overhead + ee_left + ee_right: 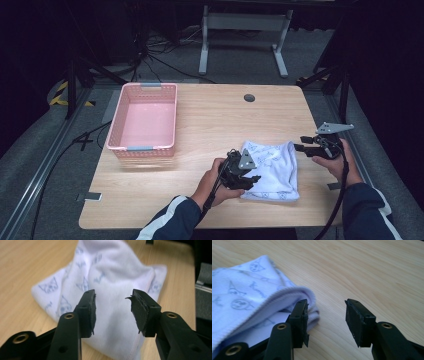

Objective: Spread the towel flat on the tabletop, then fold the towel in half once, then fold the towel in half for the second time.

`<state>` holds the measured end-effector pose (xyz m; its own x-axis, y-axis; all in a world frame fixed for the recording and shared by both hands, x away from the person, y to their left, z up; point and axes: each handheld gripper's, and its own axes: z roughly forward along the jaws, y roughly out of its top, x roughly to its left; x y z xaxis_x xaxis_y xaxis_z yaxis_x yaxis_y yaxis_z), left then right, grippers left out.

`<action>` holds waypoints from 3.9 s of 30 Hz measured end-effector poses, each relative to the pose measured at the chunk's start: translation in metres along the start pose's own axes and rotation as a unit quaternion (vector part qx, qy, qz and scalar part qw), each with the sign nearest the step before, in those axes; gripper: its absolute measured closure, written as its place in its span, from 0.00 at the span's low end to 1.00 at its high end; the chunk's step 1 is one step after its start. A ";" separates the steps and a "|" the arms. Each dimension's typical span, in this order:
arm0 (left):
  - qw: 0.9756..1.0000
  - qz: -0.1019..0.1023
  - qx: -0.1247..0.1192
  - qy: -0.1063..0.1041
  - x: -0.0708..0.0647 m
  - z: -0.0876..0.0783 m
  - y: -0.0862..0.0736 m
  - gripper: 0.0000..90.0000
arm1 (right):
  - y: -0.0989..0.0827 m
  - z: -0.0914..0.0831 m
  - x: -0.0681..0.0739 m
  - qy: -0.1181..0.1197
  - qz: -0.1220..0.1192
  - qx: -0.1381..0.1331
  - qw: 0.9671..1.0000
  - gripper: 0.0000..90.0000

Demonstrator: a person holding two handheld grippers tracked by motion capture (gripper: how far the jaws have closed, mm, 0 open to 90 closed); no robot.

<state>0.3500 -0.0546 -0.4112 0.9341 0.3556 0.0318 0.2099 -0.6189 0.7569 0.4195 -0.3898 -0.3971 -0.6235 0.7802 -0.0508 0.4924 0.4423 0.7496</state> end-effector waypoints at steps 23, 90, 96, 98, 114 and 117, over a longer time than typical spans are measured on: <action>0.998 0.027 0.043 -0.034 -0.003 0.023 -0.032 0.70 | -0.046 -0.004 0.072 0.028 0.004 0.067 0.997 0.66; 0.992 -0.100 0.051 -0.058 0.046 0.049 -0.026 0.33 | -0.045 0.027 0.054 0.017 0.108 0.080 0.991 0.18; 0.989 -0.094 0.065 -0.093 0.046 0.052 -0.019 0.51 | -0.042 0.026 0.056 0.072 0.093 0.074 0.990 0.50; 0.988 -0.094 0.064 -0.106 0.048 0.053 -0.019 0.62 | -0.043 0.026 0.055 0.083 0.102 0.071 0.989 0.61; 0.993 -0.064 0.061 -0.083 0.039 0.047 -0.016 0.78 | -0.042 0.022 0.060 0.091 0.088 0.051 0.991 0.76; 0.993 -0.061 0.053 -0.081 0.039 0.046 -0.016 0.79 | -0.039 0.021 0.062 0.086 0.081 0.048 0.992 0.77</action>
<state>0.3962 -0.0629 -0.4522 0.9324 0.3204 -0.1672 0.3451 -0.6521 0.6750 0.3745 -0.3498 -0.4438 -0.6218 0.7611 0.1848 0.6454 0.3643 0.6714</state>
